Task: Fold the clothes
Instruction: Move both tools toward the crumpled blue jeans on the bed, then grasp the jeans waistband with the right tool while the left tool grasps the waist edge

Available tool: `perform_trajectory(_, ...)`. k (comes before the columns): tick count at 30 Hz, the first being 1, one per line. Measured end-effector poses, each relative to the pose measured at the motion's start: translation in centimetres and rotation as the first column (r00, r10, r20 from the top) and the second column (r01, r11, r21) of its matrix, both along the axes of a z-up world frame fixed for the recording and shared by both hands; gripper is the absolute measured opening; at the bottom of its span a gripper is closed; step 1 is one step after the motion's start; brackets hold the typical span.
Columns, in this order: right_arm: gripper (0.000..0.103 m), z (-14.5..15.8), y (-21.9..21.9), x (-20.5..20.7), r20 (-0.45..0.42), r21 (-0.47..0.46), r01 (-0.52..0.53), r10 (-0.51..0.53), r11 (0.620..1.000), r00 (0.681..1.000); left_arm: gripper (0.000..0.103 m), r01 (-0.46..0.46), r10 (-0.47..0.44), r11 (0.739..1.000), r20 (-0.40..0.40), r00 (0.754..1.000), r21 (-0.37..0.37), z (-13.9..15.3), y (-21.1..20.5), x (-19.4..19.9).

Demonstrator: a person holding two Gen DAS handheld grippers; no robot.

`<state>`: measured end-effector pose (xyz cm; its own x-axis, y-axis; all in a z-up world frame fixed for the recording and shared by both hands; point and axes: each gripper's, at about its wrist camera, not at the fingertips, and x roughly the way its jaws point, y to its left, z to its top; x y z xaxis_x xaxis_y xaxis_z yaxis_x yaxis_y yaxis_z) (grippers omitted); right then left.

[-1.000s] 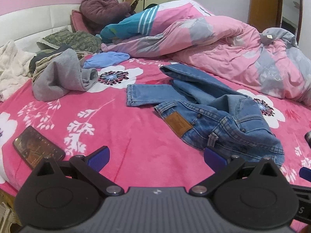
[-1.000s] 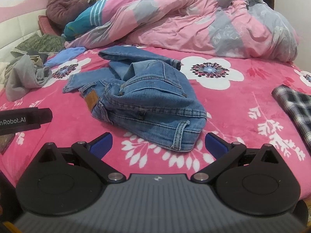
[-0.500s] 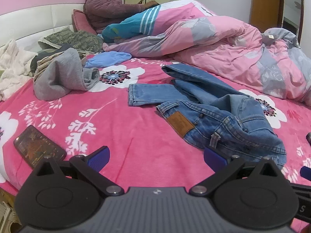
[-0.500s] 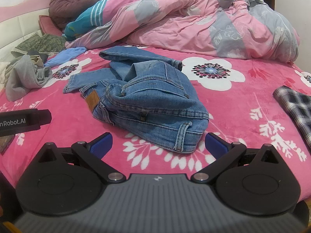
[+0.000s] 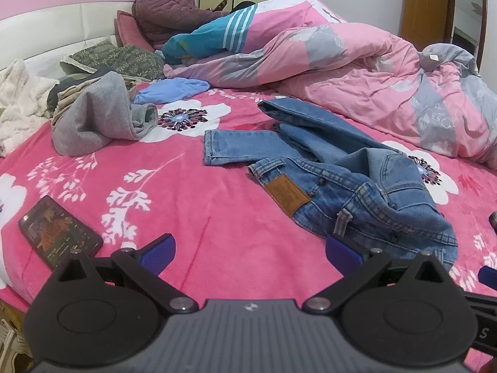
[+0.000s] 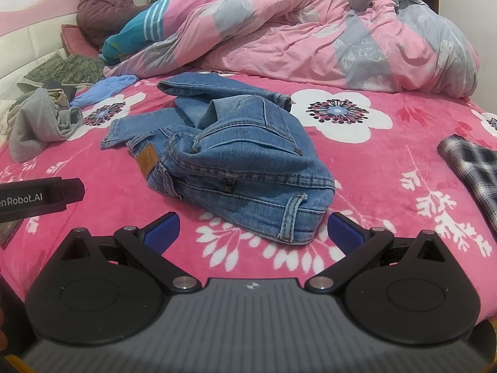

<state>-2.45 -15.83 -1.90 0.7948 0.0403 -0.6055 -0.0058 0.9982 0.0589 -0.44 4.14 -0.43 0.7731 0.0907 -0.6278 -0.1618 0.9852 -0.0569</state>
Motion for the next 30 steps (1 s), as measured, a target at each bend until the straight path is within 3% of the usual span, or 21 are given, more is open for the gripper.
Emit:
perform_trajectory(18, 0.102, -0.4, -0.4, -0.1, 0.011, 0.008, -0.005, 0.005, 1.000, 1.000, 0.103, 0.012, -0.012, 1.000, -0.008, 1.000, -0.002, -0.7, -0.2, 0.3)
perform_trajectory(30, 0.102, -1.3, -3.0, -0.6, 0.111, 0.041, -0.099, 0.094, 0.994, 0.989, 0.103, 0.070, -0.071, 0.994, -0.009, 0.997, -0.088, -2.7, 0.3, 1.8)
